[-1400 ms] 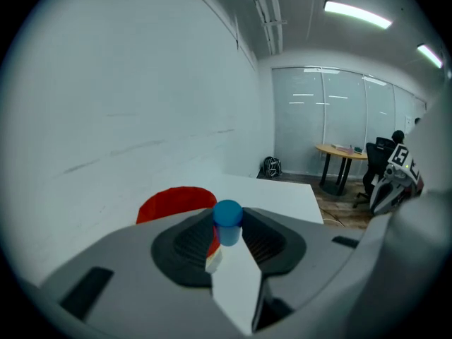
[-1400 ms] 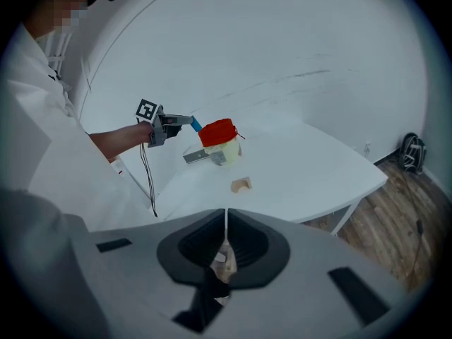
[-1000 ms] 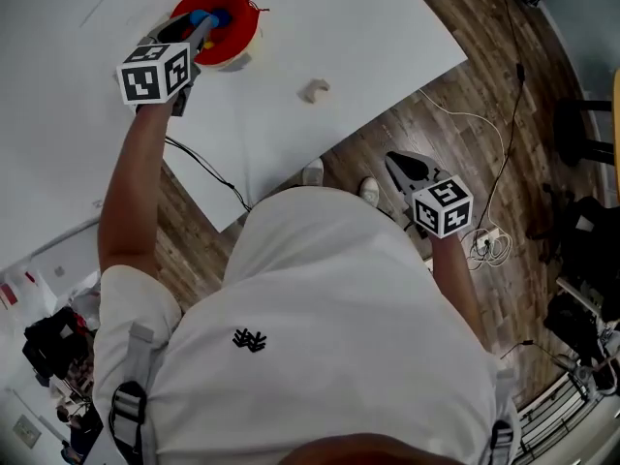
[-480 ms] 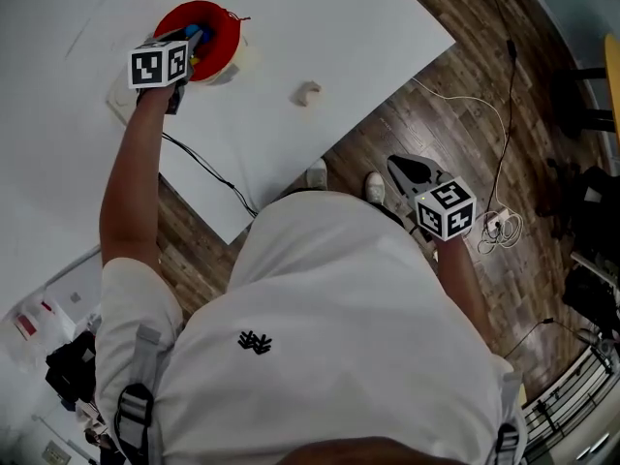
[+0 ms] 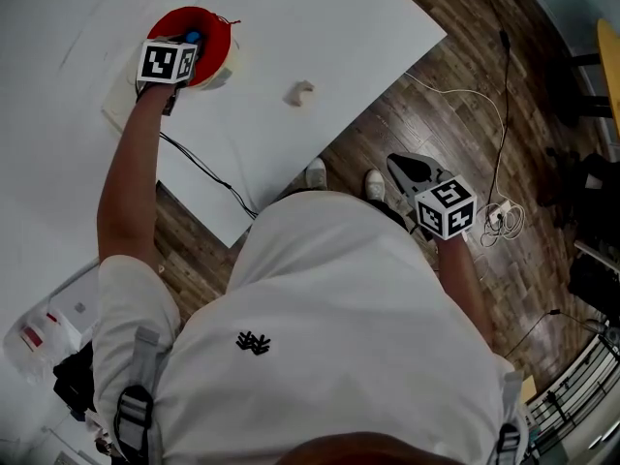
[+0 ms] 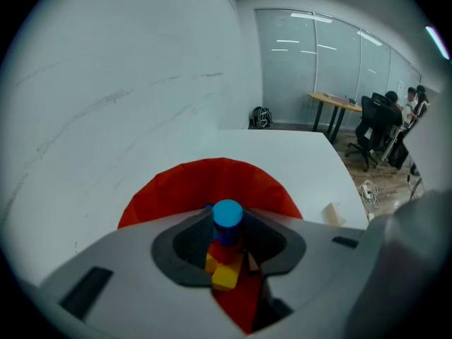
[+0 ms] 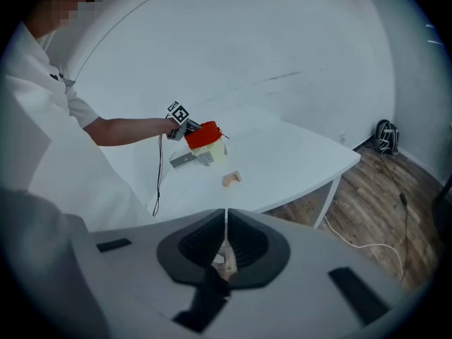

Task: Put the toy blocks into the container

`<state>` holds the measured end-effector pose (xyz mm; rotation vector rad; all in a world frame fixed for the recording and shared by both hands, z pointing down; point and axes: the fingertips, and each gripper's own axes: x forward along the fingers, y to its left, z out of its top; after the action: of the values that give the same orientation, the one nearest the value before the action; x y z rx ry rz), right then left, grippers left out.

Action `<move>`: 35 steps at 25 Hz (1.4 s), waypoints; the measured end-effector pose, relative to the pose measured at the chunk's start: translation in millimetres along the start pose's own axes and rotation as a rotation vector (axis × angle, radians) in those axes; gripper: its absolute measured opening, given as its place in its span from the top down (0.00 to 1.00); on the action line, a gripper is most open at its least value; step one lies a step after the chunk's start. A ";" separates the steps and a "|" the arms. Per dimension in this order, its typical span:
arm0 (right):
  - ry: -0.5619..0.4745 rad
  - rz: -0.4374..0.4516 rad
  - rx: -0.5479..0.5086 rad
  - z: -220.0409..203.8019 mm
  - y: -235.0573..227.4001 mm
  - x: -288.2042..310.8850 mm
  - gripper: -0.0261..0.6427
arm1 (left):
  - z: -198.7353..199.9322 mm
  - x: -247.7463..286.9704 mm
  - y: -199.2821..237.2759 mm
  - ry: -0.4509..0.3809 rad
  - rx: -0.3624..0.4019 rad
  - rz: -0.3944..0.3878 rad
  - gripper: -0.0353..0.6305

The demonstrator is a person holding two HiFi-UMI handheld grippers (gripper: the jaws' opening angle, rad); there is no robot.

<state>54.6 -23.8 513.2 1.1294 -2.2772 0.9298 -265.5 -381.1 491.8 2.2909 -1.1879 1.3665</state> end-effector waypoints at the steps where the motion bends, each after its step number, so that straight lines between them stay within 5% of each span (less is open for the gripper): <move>1: -0.002 -0.002 0.004 -0.5 -0.7 -0.7 0.94 | -1.5 1.5 -0.5 0.015 0.013 0.008 0.75; 7: -0.004 -0.006 0.013 -4.9 -2.5 -3.0 0.94 | -4.0 5.0 -0.2 0.062 0.042 0.049 0.75; 16: -0.010 0.005 0.004 -8.0 -13.3 -10.7 0.94 | 0.3 -8.8 4.8 0.018 0.011 0.106 0.71; 35: 0.001 0.118 -0.113 -8.9 -47.6 -44.2 0.94 | -1.6 -75.5 -54.8 -0.102 -0.145 0.172 0.74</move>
<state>119.5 -15.2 509.3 0.9551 -2.3844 0.8326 -244.5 -304.9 442.3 2.2239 -1.4943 1.1856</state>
